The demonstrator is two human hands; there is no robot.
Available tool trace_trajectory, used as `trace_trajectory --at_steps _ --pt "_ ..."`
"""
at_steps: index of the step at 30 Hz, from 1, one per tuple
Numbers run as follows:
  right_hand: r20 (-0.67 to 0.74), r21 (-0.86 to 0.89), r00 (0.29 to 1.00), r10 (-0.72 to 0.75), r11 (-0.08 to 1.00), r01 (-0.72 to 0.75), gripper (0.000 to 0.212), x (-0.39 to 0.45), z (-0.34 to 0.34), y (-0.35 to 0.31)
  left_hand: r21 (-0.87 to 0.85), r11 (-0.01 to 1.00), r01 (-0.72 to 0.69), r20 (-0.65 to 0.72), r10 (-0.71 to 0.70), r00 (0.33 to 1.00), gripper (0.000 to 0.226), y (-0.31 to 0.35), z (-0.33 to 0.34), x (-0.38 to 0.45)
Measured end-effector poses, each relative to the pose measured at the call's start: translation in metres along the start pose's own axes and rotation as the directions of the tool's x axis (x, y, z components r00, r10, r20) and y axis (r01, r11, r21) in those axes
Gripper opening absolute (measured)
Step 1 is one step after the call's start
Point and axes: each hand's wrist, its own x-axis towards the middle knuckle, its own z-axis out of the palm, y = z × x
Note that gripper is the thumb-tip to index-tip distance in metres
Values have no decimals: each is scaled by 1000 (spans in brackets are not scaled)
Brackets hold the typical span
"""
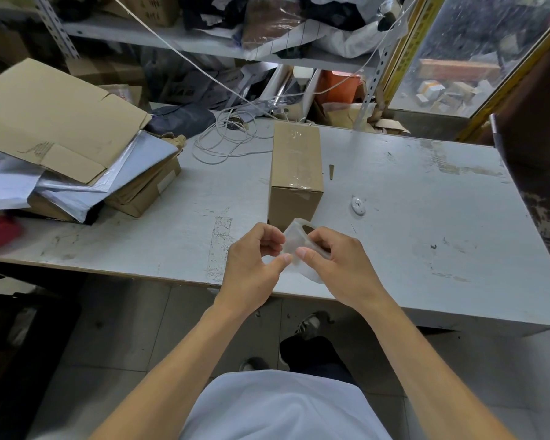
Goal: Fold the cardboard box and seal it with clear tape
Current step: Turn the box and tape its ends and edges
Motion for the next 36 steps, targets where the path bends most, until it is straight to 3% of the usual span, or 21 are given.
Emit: trace_trajectory --at_steps 11,15,19,24,29,36 --pt "-13 27 1000 -20 999 21 14 2 2 -6 -45 998 -34 -33 33 999 20 6 2 -7" --pt "-13 79 1000 -5 997 6 12 8 4 -10 -113 994 -11 -112 -1 994 42 8 -6 -4" --pt "14 73 1000 25 997 -26 10 7 10 -6 -32 999 10 -114 -13 993 56 6 -6 -11" --pt "12 67 1000 27 997 -28 12 5 12 -7 55 998 26 -196 -15 980 50 8 -7 -17" --pt "42 29 999 15 999 -16 16 2 12 -9 83 996 36 -251 -14 968 29 7 -9 -14" --pt "23 17 999 -36 999 36 17 1 8 -10 196 980 28 -222 17 975 24 9 -3 -10"
